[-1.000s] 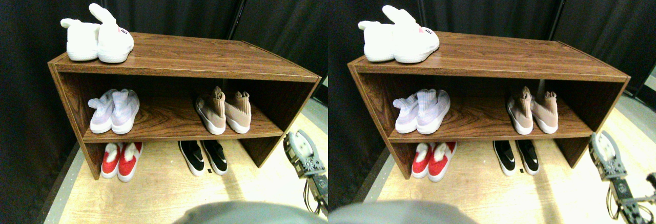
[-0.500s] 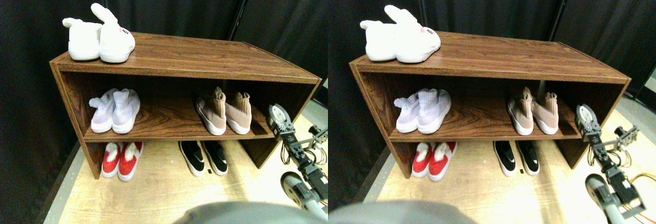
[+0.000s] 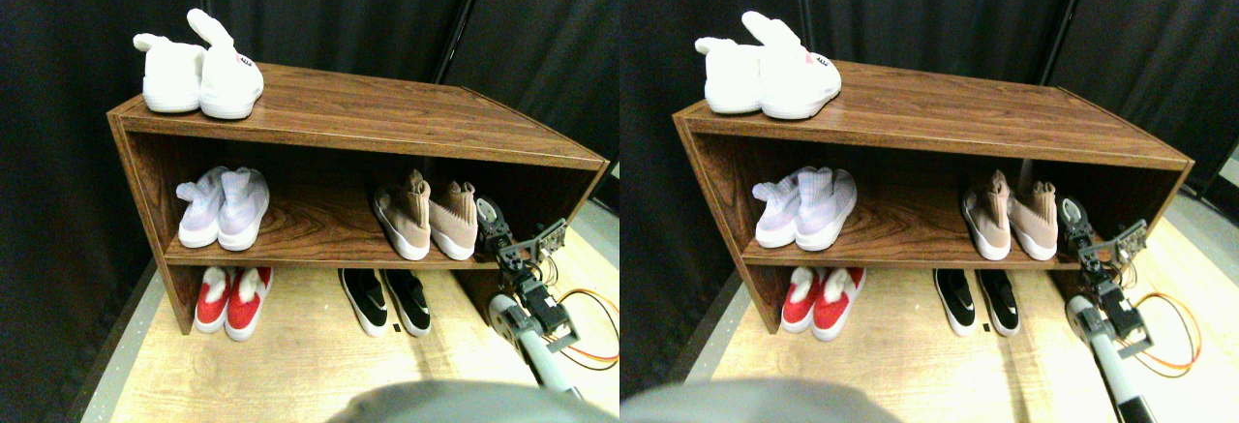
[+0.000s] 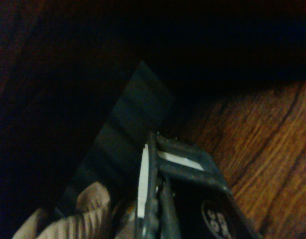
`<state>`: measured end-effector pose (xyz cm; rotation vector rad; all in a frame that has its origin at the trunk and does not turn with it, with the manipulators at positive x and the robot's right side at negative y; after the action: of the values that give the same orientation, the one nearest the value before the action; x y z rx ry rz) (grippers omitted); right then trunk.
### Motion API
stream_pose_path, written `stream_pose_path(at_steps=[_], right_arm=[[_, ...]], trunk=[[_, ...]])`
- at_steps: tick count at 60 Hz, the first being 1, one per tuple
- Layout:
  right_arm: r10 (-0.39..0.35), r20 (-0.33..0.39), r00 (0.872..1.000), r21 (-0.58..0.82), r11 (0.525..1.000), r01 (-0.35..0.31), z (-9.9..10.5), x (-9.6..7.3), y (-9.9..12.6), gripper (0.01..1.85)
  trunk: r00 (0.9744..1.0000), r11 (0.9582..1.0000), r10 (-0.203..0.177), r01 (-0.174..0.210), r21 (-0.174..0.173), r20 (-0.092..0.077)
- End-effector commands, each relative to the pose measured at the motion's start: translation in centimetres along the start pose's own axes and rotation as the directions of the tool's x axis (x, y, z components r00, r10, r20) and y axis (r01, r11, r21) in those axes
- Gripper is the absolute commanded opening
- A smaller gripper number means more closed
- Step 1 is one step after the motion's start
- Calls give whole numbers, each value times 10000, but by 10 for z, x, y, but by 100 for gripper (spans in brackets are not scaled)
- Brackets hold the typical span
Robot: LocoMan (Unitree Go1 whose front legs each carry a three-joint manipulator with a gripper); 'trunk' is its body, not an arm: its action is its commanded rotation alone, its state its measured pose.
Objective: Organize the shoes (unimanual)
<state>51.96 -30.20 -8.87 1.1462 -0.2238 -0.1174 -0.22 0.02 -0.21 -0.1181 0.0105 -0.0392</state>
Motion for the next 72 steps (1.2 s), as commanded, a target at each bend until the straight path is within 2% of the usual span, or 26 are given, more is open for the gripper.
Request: stream_pose_path(at_steps=[1, 9, 18, 20, 30, 39, 50, 66, 72], right_arm=[[114, -6, 9999, 163, 9998, -114, -6, 3, 7, 6], [-95, -341, 9994, 286, 9995, 105, -15, 1, 11, 6], [-59, -262, 9996, 519, 9986, 72, -23, -2, 14, 6], [-16, -548, 9985, 538, 9985, 45, -27, -4, 15, 6], [49, -796, 9968, 322, 9995, -23, -31, -8, 17, 6], [-201, -574, 9982, 392, 9990, 223, -34, -8, 17, 6], [-202, -512, 9985, 238, 9995, 214, -35, -10, 17, 6], [-3, -681, 9977, 1, 10000, 3, -37, -11, 17, 6], [25, -903, 9959, 329, 9995, 4, -40, -10, 17, 6]], trunk=[[9996, 9997, 248, -249, -38, -166], [9994, 9996, 268, -269, -47, -216], [9994, 9996, 283, -284, -71, -221], [9994, 9995, 290, -292, -79, -211], [9993, 9994, 320, -322, -104, -208], [9993, 9994, 316, -318, -116, -198], [9993, 9995, 296, -299, -99, -224], [9993, 9996, 260, -263, -102, -273], [9992, 9995, 275, -278, -123, -285]])
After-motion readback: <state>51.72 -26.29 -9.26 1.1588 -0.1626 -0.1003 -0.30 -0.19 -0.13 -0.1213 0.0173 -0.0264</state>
